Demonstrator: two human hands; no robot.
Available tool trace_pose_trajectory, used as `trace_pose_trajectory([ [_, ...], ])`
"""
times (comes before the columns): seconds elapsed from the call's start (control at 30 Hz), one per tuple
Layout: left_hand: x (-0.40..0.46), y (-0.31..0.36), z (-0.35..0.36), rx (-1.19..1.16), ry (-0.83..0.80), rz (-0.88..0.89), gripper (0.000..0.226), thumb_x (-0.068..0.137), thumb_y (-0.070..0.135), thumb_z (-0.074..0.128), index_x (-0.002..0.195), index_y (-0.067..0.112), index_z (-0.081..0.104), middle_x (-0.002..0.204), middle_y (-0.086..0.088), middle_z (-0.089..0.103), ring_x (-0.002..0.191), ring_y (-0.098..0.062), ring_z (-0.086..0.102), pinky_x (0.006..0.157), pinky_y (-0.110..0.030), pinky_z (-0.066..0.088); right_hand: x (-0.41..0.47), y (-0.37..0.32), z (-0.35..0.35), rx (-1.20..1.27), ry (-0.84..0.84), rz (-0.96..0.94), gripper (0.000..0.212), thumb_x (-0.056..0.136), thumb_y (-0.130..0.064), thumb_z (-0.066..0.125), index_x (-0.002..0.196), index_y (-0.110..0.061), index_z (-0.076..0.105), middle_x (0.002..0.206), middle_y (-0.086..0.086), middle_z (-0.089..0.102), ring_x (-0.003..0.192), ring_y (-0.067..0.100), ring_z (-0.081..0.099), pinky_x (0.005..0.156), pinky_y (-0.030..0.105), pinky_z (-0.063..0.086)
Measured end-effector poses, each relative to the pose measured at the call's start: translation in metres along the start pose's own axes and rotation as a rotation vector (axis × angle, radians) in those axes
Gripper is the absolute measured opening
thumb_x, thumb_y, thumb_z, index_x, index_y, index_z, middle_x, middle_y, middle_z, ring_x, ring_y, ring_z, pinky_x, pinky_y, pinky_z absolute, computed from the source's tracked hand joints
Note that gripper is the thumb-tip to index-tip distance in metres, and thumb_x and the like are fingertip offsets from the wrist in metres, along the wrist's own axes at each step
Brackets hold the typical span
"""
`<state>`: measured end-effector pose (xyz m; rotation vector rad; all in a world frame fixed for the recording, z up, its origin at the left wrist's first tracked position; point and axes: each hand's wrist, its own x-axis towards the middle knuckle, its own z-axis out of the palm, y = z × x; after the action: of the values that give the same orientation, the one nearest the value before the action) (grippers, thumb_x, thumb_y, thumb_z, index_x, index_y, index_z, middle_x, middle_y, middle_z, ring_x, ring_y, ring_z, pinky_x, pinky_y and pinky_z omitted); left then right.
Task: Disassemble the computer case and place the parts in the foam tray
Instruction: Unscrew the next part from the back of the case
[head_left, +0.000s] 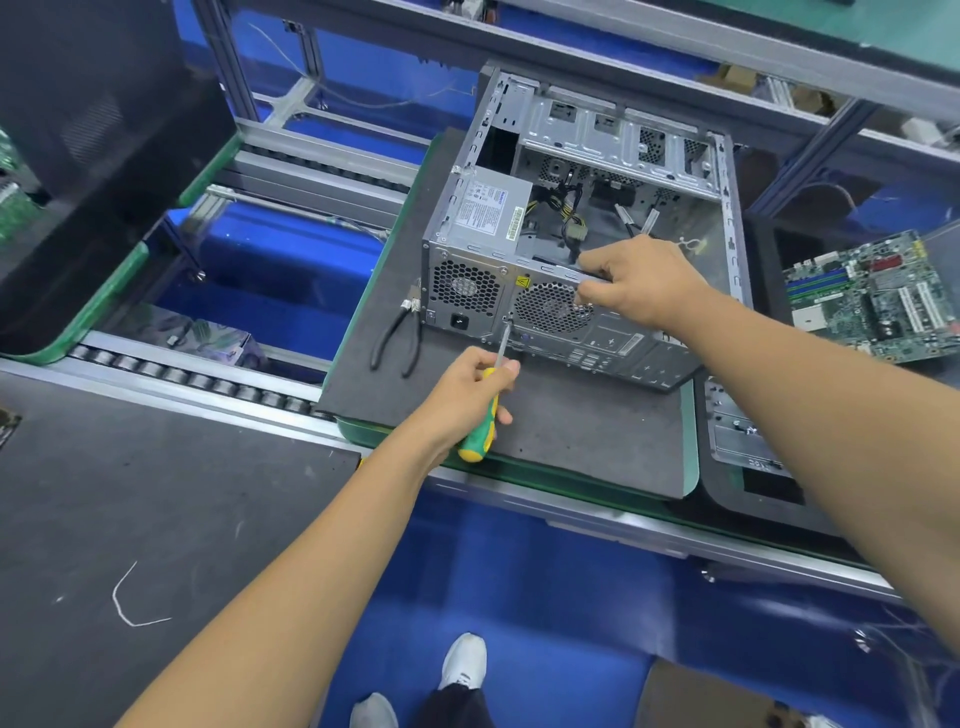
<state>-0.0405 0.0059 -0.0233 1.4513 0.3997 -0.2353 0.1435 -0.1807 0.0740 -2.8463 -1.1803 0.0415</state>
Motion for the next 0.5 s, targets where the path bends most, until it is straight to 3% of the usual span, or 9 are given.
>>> trace_pose_trajectory([
  [0.13,0.012,0.008,0.004,-0.068,0.047,-0.006,0.036,0.094,0.022,0.075,0.116,0.014,0.048,0.094,-0.016,0.06,0.061,-0.018,0.071,0.05,-0.03,0.055,0.001,0.002,0.001,0.008,0.0,0.002,0.042,0.078,-0.055,0.046,0.064,-0.018,0.035,0.051,0.001,0.038,0.051,0.014,0.038,0.052,0.033,0.028],
  [0.23,0.022,0.008,0.004,-0.054,0.083,-0.006,0.009,0.105,0.018,0.056,0.108,0.012,0.05,0.081,-0.007,0.074,0.073,-0.023,0.077,0.054,-0.03,0.054,0.001,0.002,0.001,0.005,-0.001,-0.005,0.041,0.079,-0.054,0.046,0.065,-0.017,0.035,0.052,0.001,0.039,0.052,0.017,0.038,0.054,0.034,0.03],
  [0.3,0.027,0.007,0.004,-0.031,0.099,-0.014,0.006,0.107,0.015,0.047,0.104,0.013,0.052,0.076,-0.002,0.075,0.071,-0.021,0.076,0.053,-0.028,0.053,0.001,0.002,0.001,0.01,-0.003,-0.007,0.041,0.079,-0.055,0.045,0.065,-0.017,0.035,0.053,0.001,0.038,0.052,0.017,0.037,0.054,0.034,0.03],
  [0.4,0.032,0.007,0.006,0.0,0.113,-0.019,0.014,0.106,0.012,0.041,0.109,0.012,0.054,0.084,-0.003,0.076,0.071,-0.017,0.071,0.049,-0.026,0.052,0.001,0.001,0.001,0.024,-0.006,-0.007,0.043,0.078,-0.057,0.044,0.066,-0.017,0.034,0.053,0.0,0.035,0.051,0.015,0.034,0.053,0.033,0.027],
  [0.5,0.039,0.008,0.012,-0.026,0.159,0.016,0.014,0.106,0.02,0.05,0.115,0.011,0.055,0.094,-0.006,0.07,0.061,-0.014,0.066,0.046,-0.029,0.054,0.0,0.002,0.0,0.035,-0.007,-0.006,0.043,0.078,-0.057,0.045,0.066,-0.017,0.034,0.053,0.0,0.037,0.052,0.016,0.035,0.053,0.033,0.027],
])
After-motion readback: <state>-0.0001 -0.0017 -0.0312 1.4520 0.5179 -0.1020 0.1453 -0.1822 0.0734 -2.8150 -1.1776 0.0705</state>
